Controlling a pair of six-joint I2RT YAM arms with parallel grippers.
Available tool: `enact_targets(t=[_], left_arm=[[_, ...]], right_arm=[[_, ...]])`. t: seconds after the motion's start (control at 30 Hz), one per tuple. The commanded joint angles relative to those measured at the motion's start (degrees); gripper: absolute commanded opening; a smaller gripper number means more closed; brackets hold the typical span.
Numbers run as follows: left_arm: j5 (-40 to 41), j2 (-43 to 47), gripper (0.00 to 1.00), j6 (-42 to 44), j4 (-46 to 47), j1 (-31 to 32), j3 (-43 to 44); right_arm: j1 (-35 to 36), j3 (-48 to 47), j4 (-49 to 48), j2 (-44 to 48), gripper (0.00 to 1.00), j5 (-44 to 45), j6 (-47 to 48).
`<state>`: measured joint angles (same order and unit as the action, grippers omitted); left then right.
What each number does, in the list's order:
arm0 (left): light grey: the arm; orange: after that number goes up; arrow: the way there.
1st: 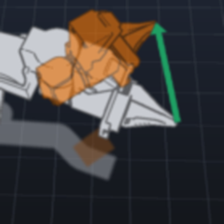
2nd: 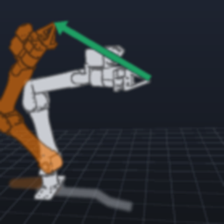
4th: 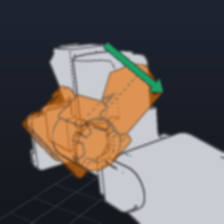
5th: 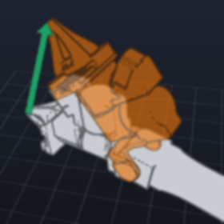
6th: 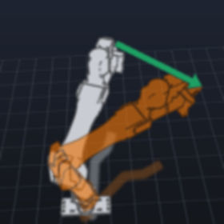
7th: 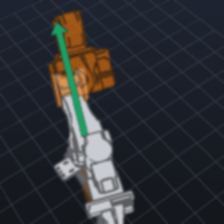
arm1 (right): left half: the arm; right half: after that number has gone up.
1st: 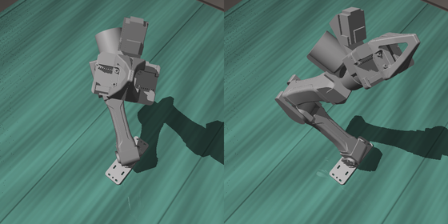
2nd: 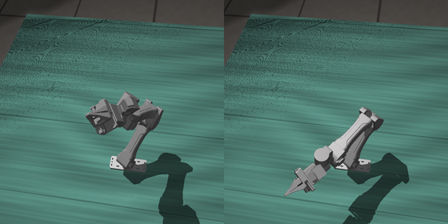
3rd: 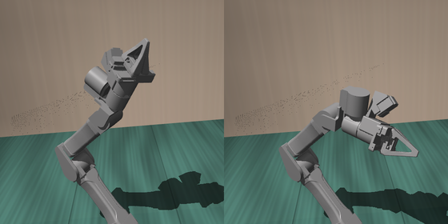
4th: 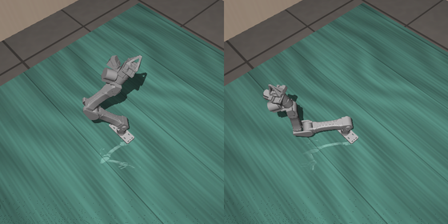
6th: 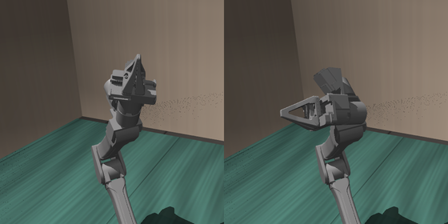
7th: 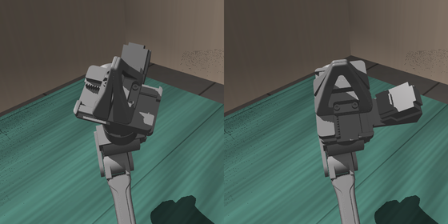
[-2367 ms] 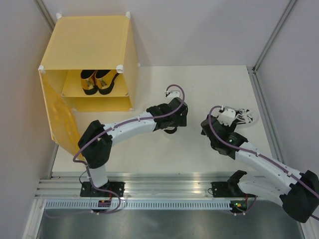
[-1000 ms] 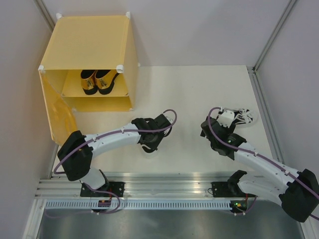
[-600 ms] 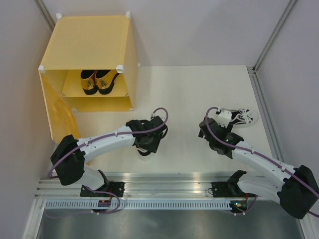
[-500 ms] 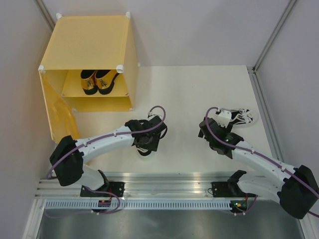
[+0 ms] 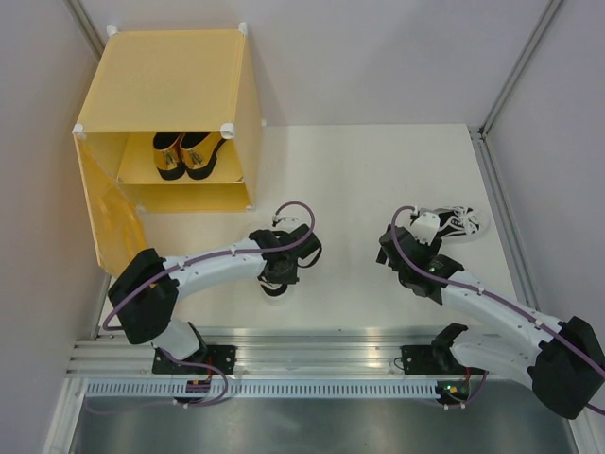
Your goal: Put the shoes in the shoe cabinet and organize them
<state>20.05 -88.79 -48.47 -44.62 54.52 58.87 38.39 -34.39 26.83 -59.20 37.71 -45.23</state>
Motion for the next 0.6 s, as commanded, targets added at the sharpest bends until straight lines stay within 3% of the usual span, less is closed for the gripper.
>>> enact_targets(t=[0.0,0.13,0.37,0.57], left_arm=[[2.7,0.6,0.35,-3.5,1.1,0.4,-1.1],[3.5,2.1,0.02,-3.2,0.3,0.1,-2.5],[5.9,7.3,0.02,-1.9,-2.3,-2.7,-6.0],[6.7,13.3,0.02,4.2,-2.0,-9.2,-8.3]], right_arm=[[-0.2,0.6,-1.2,1.0,0.86,0.3,-0.7],[-0.2,0.3,-1.5,0.6,0.86,-0.2,-0.7],[-0.2,0.4,-2.3,0.3,0.86,-0.1,-0.1],[-0.2,1.2,-2.9,0.2,0.86,0.0,0.1]])
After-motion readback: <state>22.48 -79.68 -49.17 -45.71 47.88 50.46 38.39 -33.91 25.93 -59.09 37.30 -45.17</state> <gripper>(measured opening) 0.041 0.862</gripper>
